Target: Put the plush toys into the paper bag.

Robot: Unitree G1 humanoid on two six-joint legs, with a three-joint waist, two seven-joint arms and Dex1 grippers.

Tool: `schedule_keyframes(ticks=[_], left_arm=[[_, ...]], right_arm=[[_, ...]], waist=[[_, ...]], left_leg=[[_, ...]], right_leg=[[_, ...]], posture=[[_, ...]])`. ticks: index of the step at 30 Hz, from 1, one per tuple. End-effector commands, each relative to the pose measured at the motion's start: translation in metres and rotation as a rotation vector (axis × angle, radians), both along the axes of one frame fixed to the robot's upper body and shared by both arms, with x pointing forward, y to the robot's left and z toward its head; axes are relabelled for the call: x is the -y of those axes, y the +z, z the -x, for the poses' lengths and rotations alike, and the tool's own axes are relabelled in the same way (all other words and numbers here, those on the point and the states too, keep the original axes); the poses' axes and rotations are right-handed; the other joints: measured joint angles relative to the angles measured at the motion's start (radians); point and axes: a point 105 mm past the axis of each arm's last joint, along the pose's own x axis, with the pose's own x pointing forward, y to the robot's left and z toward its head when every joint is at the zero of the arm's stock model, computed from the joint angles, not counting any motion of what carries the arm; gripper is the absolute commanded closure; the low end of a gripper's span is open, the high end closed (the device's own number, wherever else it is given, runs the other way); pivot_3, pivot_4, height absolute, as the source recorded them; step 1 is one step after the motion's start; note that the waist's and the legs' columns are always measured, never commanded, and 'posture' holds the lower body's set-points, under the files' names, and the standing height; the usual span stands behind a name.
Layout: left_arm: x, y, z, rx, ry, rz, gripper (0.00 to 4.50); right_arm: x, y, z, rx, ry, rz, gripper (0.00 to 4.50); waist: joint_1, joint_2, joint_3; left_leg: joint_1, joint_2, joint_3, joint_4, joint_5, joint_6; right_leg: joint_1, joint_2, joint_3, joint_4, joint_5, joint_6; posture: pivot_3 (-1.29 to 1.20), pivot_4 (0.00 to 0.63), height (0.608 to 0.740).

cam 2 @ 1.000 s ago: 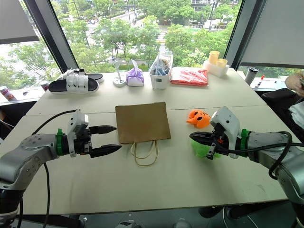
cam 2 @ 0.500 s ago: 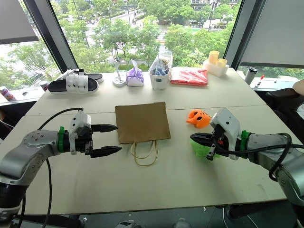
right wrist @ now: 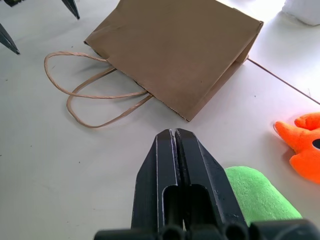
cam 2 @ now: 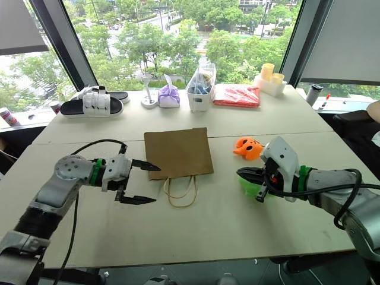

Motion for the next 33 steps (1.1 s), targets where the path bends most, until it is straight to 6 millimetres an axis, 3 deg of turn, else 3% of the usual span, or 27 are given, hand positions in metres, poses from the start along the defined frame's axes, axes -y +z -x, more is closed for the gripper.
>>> schedule_keyframes(ticks=[1, 3, 6, 13, 17, 20, 24, 27, 33], left_arm=[[0.007, -0.001, -0.009, 0.059, -0.032, -0.020, 0.03], [0.013, -0.004, -0.015, 0.063, -0.031, -0.013, 0.03], [0.021, -0.002, -0.018, 0.063, -0.045, 0.014, 0.91], [0.027, 0.001, -0.019, 0.060, -0.043, 0.054, 4.44], [0.031, 0.016, -0.021, 0.034, 0.002, 0.126, 4.48], [0.037, 0.049, -0.028, -0.015, 0.074, 0.283, 4.48], [0.044, 0.069, -0.027, -0.036, 0.100, 0.374, 4.48], [0.046, 0.073, -0.025, -0.055, 0.117, 0.405, 4.48], [0.048, 0.076, -0.019, -0.072, 0.135, 0.425, 4.48]], right_arm=[[-0.005, 0.007, 0.003, 0.052, 0.014, 0.006, 4.50], [-0.006, 0.006, 0.003, 0.052, 0.013, 0.005, 4.50], [-0.006, 0.005, 0.003, 0.053, 0.010, 0.007, 4.50], [-0.009, 0.001, 0.004, 0.047, 0.006, -0.006, 4.50], [-0.016, -0.006, 0.008, 0.030, 0.013, -0.023, 4.50], [-0.034, -0.016, 0.007, 0.028, 0.029, -0.052, 4.50], [-0.050, -0.035, -0.021, 0.054, -0.083, -0.118, 4.50], [-0.070, -0.048, -0.033, 0.060, -0.098, -0.148, 4.50], [-0.101, -0.055, -0.076, 0.096, -0.142, -0.210, 4.50]], waist=[[0.000, 0.000, 0.000], [0.000, 0.000, 0.000], [-0.001, 0.000, 0.000], [-0.002, 0.000, 0.000], [-0.001, 0.000, 0.000], [-0.002, 0.000, 0.000], [-0.009, 0.000, 0.000], [-0.012, 0.000, 0.000], [-0.030, 0.000, 0.000]], left_leg=[[0.000, 0.000, 0.000, 0.000, 0.000, 0.000], [0.000, -0.001, 0.000, 0.000, 0.000, 0.000], [0.000, -0.002, 0.000, 0.000, 0.000, 0.000], [0.000, -0.002, -0.001, 0.000, 0.000, 0.000], [0.000, -0.002, -0.001, 0.001, 0.000, 0.000], [0.000, -0.002, -0.002, 0.001, 0.000, 0.000], [0.000, -0.003, -0.002, 0.001, 0.000, 0.000], [0.001, -0.003, -0.002, 0.000, 0.000, 0.000], [0.001, -0.004, -0.003, 0.000, 0.001, -0.002]], right_leg=[[0.000, 0.000, 0.000, 0.000, 0.000, 0.000], [0.000, 0.000, 0.000, 0.000, 0.000, 0.000], [0.000, 0.000, 0.000, 0.000, 0.000, 0.000], [0.000, 0.000, 0.000, 0.001, 0.000, 0.000], [0.000, 0.000, 0.000, 0.001, 0.000, 0.000], [0.000, 0.000, 0.000, 0.001, 0.000, 0.001], [0.000, 0.000, 0.000, 0.002, 0.000, 0.001], [0.000, 0.000, 0.000, 0.003, 0.000, 0.001], [-0.001, 0.001, 0.000, 0.003, 0.000, 0.000]], posture=[[0.00, 0.150, 0.740], [0.00, 0.150, 0.740], [0.00, 0.150, 0.740], [0.00, 0.150, 0.740], [0.00, 0.150, 0.740], [0.00, 0.150, 0.740], [0.00, 0.150, 0.740], [0.00, 0.150, 0.740], [0.00, 0.150, 0.740]])
